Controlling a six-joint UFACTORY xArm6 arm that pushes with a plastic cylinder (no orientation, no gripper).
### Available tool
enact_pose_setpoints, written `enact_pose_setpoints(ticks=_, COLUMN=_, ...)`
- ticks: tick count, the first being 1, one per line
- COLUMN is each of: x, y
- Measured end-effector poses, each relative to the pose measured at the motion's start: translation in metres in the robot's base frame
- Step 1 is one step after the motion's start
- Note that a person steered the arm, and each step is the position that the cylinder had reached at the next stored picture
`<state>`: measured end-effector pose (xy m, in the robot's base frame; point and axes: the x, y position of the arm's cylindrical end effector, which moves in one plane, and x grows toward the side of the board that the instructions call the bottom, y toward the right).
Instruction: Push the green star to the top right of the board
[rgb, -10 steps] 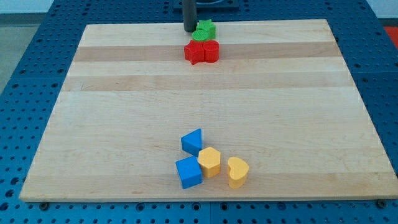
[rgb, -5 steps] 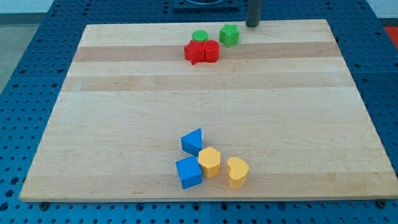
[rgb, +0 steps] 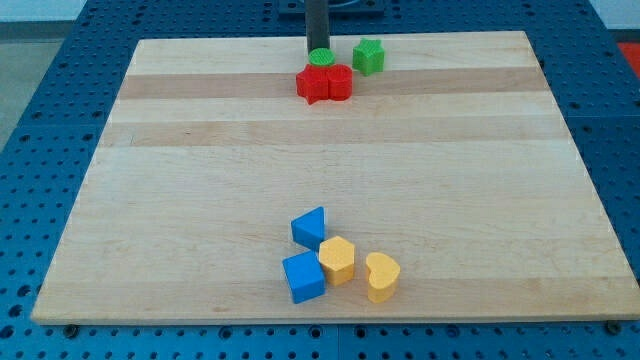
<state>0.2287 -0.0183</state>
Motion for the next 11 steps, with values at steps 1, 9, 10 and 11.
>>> enact_pose_setpoints(ticks=1, x=0.002, y=0.019)
enact_pose_setpoints(ticks=9, x=0.031, y=0.226)
enact_pose_setpoints(ticks=10, x=0.031, y=0.22)
enact_pose_setpoints(ticks=11, x=0.059, y=0.182)
